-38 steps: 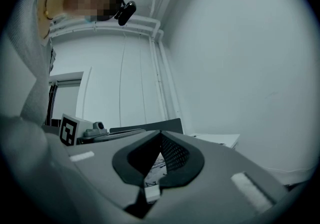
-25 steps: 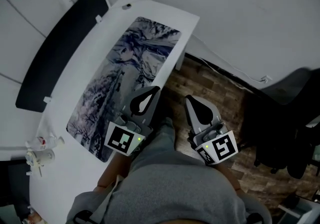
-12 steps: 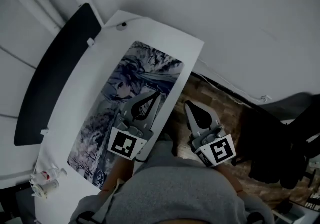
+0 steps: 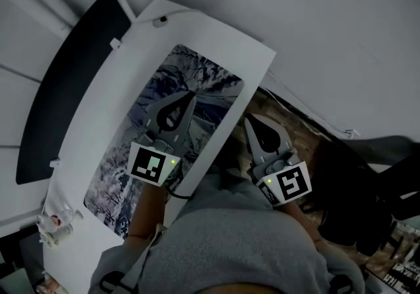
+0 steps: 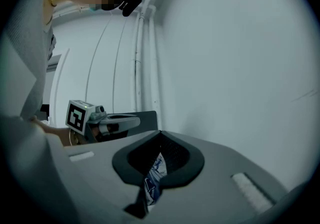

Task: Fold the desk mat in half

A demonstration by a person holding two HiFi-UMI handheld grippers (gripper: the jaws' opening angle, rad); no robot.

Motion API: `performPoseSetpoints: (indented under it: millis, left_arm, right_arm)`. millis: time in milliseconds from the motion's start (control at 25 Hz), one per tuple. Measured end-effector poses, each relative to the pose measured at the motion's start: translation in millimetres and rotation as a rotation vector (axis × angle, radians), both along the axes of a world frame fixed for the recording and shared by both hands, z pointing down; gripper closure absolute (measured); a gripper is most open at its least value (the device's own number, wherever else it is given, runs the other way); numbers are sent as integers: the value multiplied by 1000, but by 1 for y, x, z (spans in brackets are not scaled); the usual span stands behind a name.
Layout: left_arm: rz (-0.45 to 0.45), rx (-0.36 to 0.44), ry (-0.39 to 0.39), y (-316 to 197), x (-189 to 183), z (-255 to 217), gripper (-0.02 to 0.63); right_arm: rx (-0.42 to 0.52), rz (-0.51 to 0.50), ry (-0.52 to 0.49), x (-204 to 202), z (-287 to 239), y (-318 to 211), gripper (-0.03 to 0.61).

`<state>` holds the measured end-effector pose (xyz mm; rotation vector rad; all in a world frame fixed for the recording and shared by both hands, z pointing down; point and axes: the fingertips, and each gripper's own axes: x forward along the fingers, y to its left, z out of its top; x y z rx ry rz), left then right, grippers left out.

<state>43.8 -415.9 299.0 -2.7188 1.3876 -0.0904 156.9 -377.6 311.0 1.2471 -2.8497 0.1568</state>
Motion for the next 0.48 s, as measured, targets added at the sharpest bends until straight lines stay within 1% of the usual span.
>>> performPoseSetpoints:
  millis: [80,120,240,320,400,480]
  left_arm:
    - [-7,-5,-47,-11,-13,-5,612]
    - [3,-6,-78,-19,-20,-8,612]
    - [61,15,-199,-47,-39,-15,612]
    - [94,28,-249,-69,-51,-16,611]
    - [155,17,-299,-88,-55,-6,552]
    - [252,-25,-376,-104,-51,14,537]
  right_arm:
    - [-7,-4,8,4,6,-10,577]
    - [-15,0,14,7,11,-17,577]
    - [-45,35,71,18,31,-42,577]
    - [-71,60,120,23,49,-58,577]
    - [-105,74,144,27,64,-71,565]
    - [-128,86,161,29,75,-82,563]
